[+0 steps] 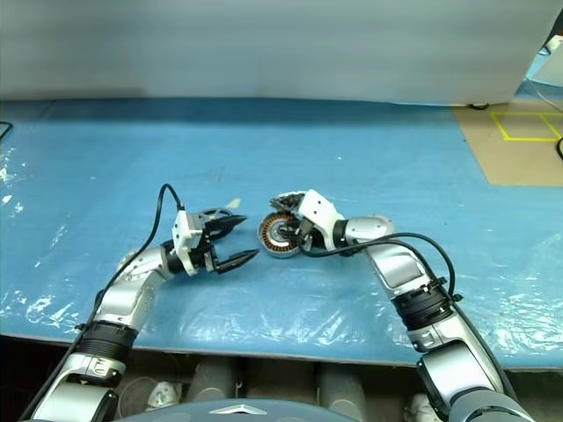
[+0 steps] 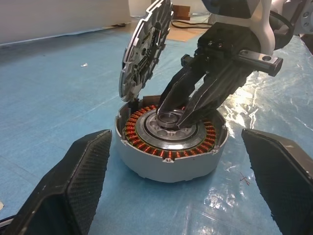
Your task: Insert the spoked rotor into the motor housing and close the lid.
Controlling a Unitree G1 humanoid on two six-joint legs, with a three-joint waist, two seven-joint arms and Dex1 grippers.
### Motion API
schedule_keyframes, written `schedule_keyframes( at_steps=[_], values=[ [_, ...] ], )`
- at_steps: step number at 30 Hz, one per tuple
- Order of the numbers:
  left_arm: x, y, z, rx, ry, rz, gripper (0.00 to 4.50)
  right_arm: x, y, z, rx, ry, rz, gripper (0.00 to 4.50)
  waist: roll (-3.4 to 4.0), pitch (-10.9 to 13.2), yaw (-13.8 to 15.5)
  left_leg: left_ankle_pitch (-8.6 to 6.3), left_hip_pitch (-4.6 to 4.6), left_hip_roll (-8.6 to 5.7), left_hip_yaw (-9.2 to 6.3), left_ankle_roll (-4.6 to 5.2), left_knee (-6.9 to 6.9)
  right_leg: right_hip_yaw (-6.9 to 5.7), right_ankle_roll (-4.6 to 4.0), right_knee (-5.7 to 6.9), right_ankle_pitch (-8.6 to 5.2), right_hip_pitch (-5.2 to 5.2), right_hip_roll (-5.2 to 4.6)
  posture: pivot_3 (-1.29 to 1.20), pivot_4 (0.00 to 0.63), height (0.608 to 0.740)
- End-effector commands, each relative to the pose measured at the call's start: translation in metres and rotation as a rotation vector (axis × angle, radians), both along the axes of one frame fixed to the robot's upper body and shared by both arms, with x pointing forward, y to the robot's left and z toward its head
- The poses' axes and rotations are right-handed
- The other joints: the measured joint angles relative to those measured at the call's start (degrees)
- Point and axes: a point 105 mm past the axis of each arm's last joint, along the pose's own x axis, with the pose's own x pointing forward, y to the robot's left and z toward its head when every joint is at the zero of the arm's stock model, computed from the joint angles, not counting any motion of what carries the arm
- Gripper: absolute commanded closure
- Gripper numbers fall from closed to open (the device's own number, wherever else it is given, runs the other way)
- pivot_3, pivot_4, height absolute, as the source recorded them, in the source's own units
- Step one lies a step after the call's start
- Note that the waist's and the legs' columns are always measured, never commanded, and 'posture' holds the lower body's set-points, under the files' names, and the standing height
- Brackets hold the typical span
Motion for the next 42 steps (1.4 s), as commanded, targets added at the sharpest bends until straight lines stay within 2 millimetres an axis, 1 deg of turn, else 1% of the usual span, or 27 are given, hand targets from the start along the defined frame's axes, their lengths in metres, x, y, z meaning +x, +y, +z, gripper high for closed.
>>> schedule_keyframes(
  at_steps=[1, 5, 6, 7, 9, 14, 15, 16, 17, 18, 23, 29, 34, 42],
  values=[
    [-0.001, -0.003, 0.009, 0.002, -0.041, -0.021, 0.0, -0.004, 0.001, 0.006, 0.03, -0.008, 0.013, 2.18, 0.0, 0.0, 0.0, 0.0, 0.0, 0.0, 0.0, 0.0, 0.0, 0.0, 0.0, 0.0, 0.0, 0.0, 0.0, 0.0, 0.15, 0.74],
    [0.0, -0.003, 0.009, 0.006, -0.039, -0.022, 0.0, -0.001, 0.008, 0.027, 0.176, 0.003, -0.007, 0.88, 0.0, 0.0, 0.0, 0.0, 0.01, 0.0, 0.0, 0.01, 0.0, 0.01, 0.0, 0.01, 0.0, 0.0, 0.0, 0.0, 0.15, 0.74],
    [0.0, -0.003, 0.009, 0.006, -0.038, -0.023, 0.0, 0.0, 0.008, 0.031, 0.204, 0.006, -0.013, 0.88, 0.0, 0.0, 0.0, 0.0, 0.01, 0.01, 0.0, 0.01, 0.0, 0.01, 0.0, 0.01, 0.0, 0.0, 0.0, 0.0, 0.15, 0.74],
    [0.0, -0.003, 0.009, 0.006, -0.038, -0.024, 0.0, 0.0, 0.009, 0.034, 0.224, 0.008, -0.017, 0.96, 0.0, 0.0, 0.0, 0.0, 0.01, 0.01, 0.0, 0.01, 0.0, 0.0, 0.0, 0.01, 0.0, 0.0, 0.0, 0.0, 0.15, 0.74],
    [0.001, -0.004, 0.008, 0.007, -0.037, -0.027, 0.0, 0.001, 0.01, 0.034, 0.237, 0.013, -0.022, 1.39, 0.0, 0.0, 0.0, 0.01, 0.0, 0.0, 0.0, 0.02, 0.0, 0.0, 0.0, 0.0, 0.0, 0.0, 0.0, 0.0, 0.15, 0.74],
    [0.001, -0.005, 0.008, 0.007, -0.037, -0.028, 0.0, 0.001, 0.01, 0.025, 0.188, 0.0, -0.03, 3.08, 0.0, 0.0, 0.0, 0.02, -0.01, 0.0, 0.0, 0.03, 0.0, 0.0, 0.0, 0.0, 0.0, 0.0, 0.0, 0.0, 0.15, 0.74],
    [0.001, -0.005, 0.008, 0.007, -0.037, -0.027, 0.0, 0.001, 0.01, 0.023, 0.178, -0.002, -0.029, 3.52, 0.0, 0.0, 0.0, 0.0, -0.01, 0.0, 0.0, 0.0, 0.0, 0.0, 0.0, 0.0, 0.0, 0.0, 0.0, 0.0, 0.15, 0.74],
    [0.001, -0.005, 0.008, 0.007, -0.037, -0.027, 0.0, 0.001, 0.011, 0.021, 0.171, -0.003, -0.028, 3.8, 0.0, 0.0, 0.0, 0.0, -0.01, 0.0, 0.0, 0.0, 0.0, 0.0, 0.0, 0.0, 0.0, 0.0, 0.0, 0.0, 0.15, 0.74],
    [0.001, -0.005, 0.008, 0.007, -0.038, -0.026, 0.0, 0.001, 0.011, 0.02, 0.169, -0.003, -0.028, 4.21, 0.0, 0.0, 0.0, 0.0, -0.01, 0.0, 0.0, 0.0, 0.0, 0.0, 0.0, 0.0, 0.0, 0.0, 0.0, 0.0, 0.15, 0.74],
    [0.001, -0.005, 0.008, 0.007, -0.039, -0.026, 0.0, 0.001, 0.012, 0.02, 0.17, -0.003, -0.029, 4.45, 0.0, 0.0, 0.0, 0.0, 0.0, 0.0, 0.0, 0.0, 0.0, 0.0, 0.0, 0.0, 0.0, 0.0, 0.0, 0.0, 0.15, 0.74],
    [0.001, -0.005, 0.008, 0.006, -0.041, -0.024, 0.0, 0.001, 0.019, 0.015, 0.153, -0.005, -0.027, 4.45, 0.0, 0.0, 0.0, 0.0, -0.01, 0.0, 0.0, 0.0, 0.0, 0.0, 0.0, 0.0, 0.0, 0.0, 0.0, 0.0, 0.15, 0.74],
    [0.001, -0.005, 0.008, 0.006, -0.041, -0.022, 0.0, 0.001, 0.021, 0.01, 0.138, -0.004, -0.039, 4.45, 0.0, 0.0, 0.0, -0.01, -0.01, 0.0, 0.0, -0.01, 0.0, 0.0, 0.0, 0.0, 0.0, 0.0, 0.0, 0.0, 0.15, 0.74],
    [0.001, -0.005, 0.008, 0.005, -0.042, -0.023, 0.0, 0.003, 0.015, 0.003, 0.096, -0.009, -0.056, 4.45, 0.0, 0.0, 0.0, -0.01, 0.0, 0.0, 0.0, -0.02, 0.0, 0.0, 0.0, 0.0, 0.0, 0.0, 0.0, 0.0, 0.15, 0.74],
    [0.002, -0.005, 0.009, 0.007, -0.043, -0.025, 0.0, 0.012, 0.0, -0.007, 0.022, -0.051, -0.102, 4.45, -0.01, 0.0, 0.0, -0.01, 0.02, 0.0, 0.0, -0.03, 0.0, 0.0, 0.01, 0.0, 0.0, 0.01, 0.0, 0.0, 0.15, 0.74]
  ],
)
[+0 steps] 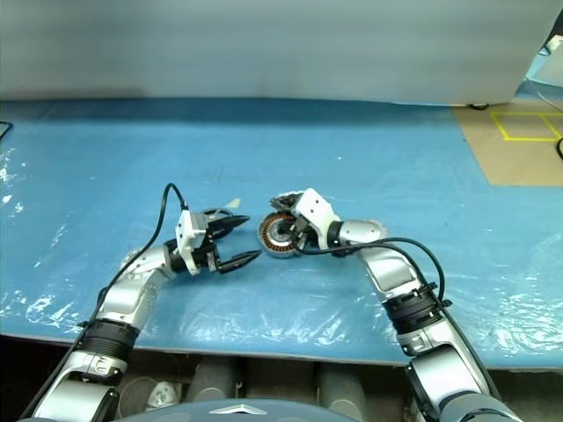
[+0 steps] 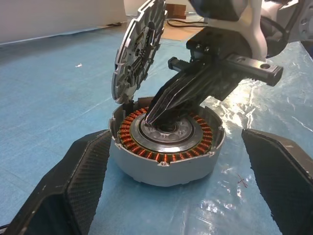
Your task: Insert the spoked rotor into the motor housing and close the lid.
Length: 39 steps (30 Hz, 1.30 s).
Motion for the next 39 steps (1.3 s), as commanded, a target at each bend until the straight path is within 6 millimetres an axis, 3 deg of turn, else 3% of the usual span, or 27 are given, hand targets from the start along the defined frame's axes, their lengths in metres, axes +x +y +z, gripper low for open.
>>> schedule_keyframes(
  at_steps=[1, 10, 14, 18, 22, 31, 36, 39],
  values=[
    [0.001, 0.0, 0.008, -0.002, -0.04, -0.007, 0.0, 0.004, -0.007, -0.006, -0.047, -0.022, -0.02, 4.45, 0.0, 0.0, 0.0, 0.0, 0.01, 0.0, 0.0, 0.0, 0.0, 0.0, 0.0, 0.0, 0.0, 0.0, 0.0, 0.0, 0.15, 0.74],
    [0.002, 0.001, 0.009, 0.0, -0.043, -0.002, 0.0, 0.003, -0.007, -0.008, -0.056, -0.029, -0.012, 4.45, 0.0, 0.0, 0.0, -0.01, 0.15, -0.01, 0.0, -0.01, 0.0, 0.01, 0.0, 0.0, 0.0, 0.15, -0.01, 0.0, 0.15, 0.74],
    [0.002, 0.001, 0.009, -0.001, -0.044, -0.003, 0.0, 0.004, -0.004, 0.004, 0.009, -0.031, -0.012, 4.45, -0.01, 0.0, 0.0, -0.01, 0.15, 0.0, 0.0, -0.01, 0.0, 0.01, 0.0, -0.01, 0.0, 0.15, -0.01, 0.0, 0.15, 0.74],
    [0.001, 0.005, 0.01, 0.002, -0.046, 0.0, 0.0, -0.007, -0.001, 0.017, 0.091, -0.011, 0.061, 4.45, 0.0, 0.0, 0.0, -0.01, 0.12, 0.0, 0.0, 0.0, 0.0, 0.01, 0.0, -0.02, 0.0, 0.14, -0.01, 0.0, 0.15, 0.74],
    [0.003, 0.013, 0.012, 0.017, -0.052, 0.012, 0.0, -0.013, -0.01, 0.022, 0.081, -0.016, 0.079, 4.45, 0.0, 0.0, 0.0, 0.0, 0.09, 0.01, 0.0, 0.01, -0.01, 0.0, 0.0, -0.03, 0.0, 0.11, 0.0, 0.0, 0.15, 0.74],
    [0.032, 0.049, 0.041, 0.043, -0.071, 0.077, 0.0, -0.021, -0.027, 0.026, 0.056, -0.019, 0.075, 4.45, -0.01, 0.0, 0.1, 0.0, 0.11, 0.0, 0.0, 0.01, -0.01, 0.01, 0.0, -0.01, 0.0, 0.11, 0.0, 0.0, 0.15, 0.74],
    [0.057, 0.066, 0.053, 0.105, 0.004, 0.149, 0.0, -0.023, -0.026, 0.024, 0.055, -0.018, 0.064, 4.45, -0.01, 0.0, 0.1, 0.0, 0.08, -0.03, 0.0, 0.01, -0.01, 0.01, 0.0, -0.03, 0.0, 0.09, 0.0, 0.0, 0.15, 0.74],
    [0.061, 0.07, 0.062, 0.13, 0.019, 0.121, 0.18, -0.025, -0.024, 0.022, 0.058, -0.016, 0.061, 4.49, -0.01, 0.0, 0.0, 0.0, 0.06, -0.02, 0.0, 0.0, -0.02, 0.0, 0.0, -0.03, 0.0, 0.07, 0.0, 0.0, 0.15, 0.74]
  ],
)
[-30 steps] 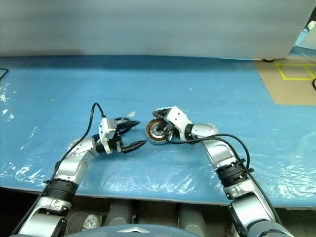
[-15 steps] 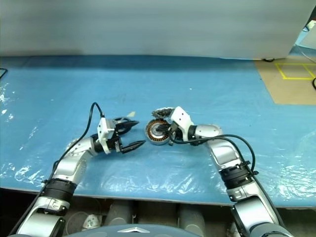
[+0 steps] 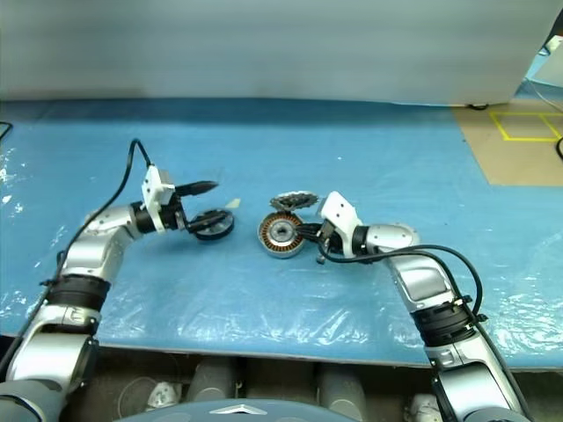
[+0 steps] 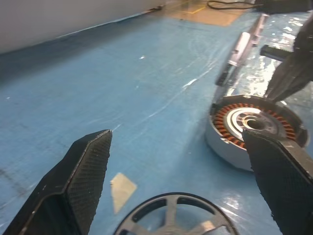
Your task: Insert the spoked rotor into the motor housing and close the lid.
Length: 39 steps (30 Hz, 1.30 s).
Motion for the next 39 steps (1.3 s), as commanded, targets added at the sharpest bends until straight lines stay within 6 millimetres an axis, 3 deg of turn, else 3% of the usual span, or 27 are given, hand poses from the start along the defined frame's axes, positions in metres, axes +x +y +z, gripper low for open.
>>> schedule_keyframes(
  at_steps=[1, 6, 10, 16, 28, 39],
  values=[
    [0.002, 0.008, 0.016, 0.021, 0.003, -0.027, 0.38, -0.005, 0.005, 0.01, 0.028, -0.04, 0.014, 4.5, 0.0, 0.0, 0.0, 0.0, 0.0, 0.0, 0.0, 0.0, -0.02, 0.0, 0.0, 0.0, 0.0, -0.01, 0.0, 0.0, 0.15, 0.74],
    [-0.003, 0.015, 0.019, 0.077, 0.108, -0.087, 1.97, -0.006, 0.004, 0.01, 0.034, -0.037, 0.005, 4.5, 0.0, 0.0, 0.0, 0.0, -0.01, 0.0, 0.0, -0.01, -0.07, -0.01, 0.0, 0.0, 0.0, -0.02, 0.0, 0.0, 0.15, 0.74],
    [-0.011, 0.018, 0.02, 0.137, 0.231, -0.149, 1.97, -0.005, 0.002, 0.009, 0.031, -0.038, -0.003, 4.5, -0.01, 0.0, 0.0, 0.0, -0.01, 0.0, 0.0, -0.02, -0.07, -0.02, 0.0, 0.01, 0.0, -0.03, 0.0, 0.0, 0.15, 0.74],
    [-0.004, 0.021, 0.006, 0.286, 0.297, -0.122, 1.97, -0.013, 0.005, 0.015, 0.066, -0.025, 0.026, 4.5, -0.01, 0.0, 0.1, 0.0, -0.03, 0.0, -0.01, -0.02, -0.07, -0.02, 0.0, -0.02, 0.0, -0.02, -0.01, 0.0, 0.15, 0.74],
    [0.008, 0.022, -0.01, 0.338, 0.307, -0.101, 1.97, -0.038, 0.006, 0.041, 0.157, -0.024, 0.076, 4.5, -0.02, 0.0, 0.2, 0.0, -0.06, -0.01, -0.05, -0.03, -0.12, -0.06, 0.0, -0.07, 0.0, -0.02, -0.01, 0.0, 0.15, 0.74],
    [0.011, 0.012, -0.016, 0.353, 0.302, -0.134, 1.97, -0.04, 0.009, 0.046, 0.159, -0.035, 0.076, 4.5, -0.03, 0.0, 0.3, 0.0, -0.08, -0.02, -0.08, -0.04, -0.12, -0.08, 0.0, -0.08, 0.0, -0.01, -0.02, 0.0, 0.15, 0.74]
  ],
)
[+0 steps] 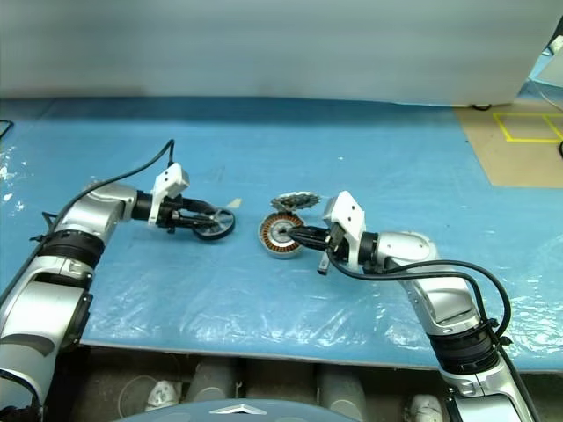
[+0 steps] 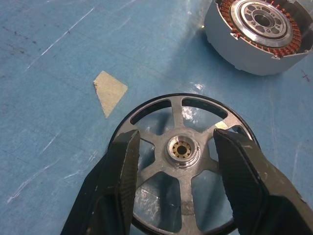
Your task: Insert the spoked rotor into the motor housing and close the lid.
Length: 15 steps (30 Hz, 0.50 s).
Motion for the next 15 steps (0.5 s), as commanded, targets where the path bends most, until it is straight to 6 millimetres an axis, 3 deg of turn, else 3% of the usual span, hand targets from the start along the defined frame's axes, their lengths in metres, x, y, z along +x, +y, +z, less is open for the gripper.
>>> schedule_keyframes(
  at_steps=[1, 15],
  values=[
    [0.004, 0.002, 0.011, 0.034, -0.038, -0.021, 1.97, -0.003, 0.002, 0.013, 0.013, -0.054, 0.015, 4.5, 0.0, 0.0, 0.0, 0.0, -0.01, 0.0, 0.0, 0.0, 0.0, 0.0, 0.0, 0.0, 0.0, 0.0, 0.0, 0.0, 0.15, 0.74],
    [-0.008, 0.004, -0.017, 0.219, 0.019, -0.101, 1.97, 0.0, 0.001, 0.013, 0.007, -0.065, -0.007, 4.5, 0.0, 0.0, 0.2, 0.0, 0.09, -0.02, -0.01, 0.0, 0.0, 0.0, 0.0, 0.01, 0.0, 0.08, -0.04, 0.0, 0.15, 0.74]
  ],
)
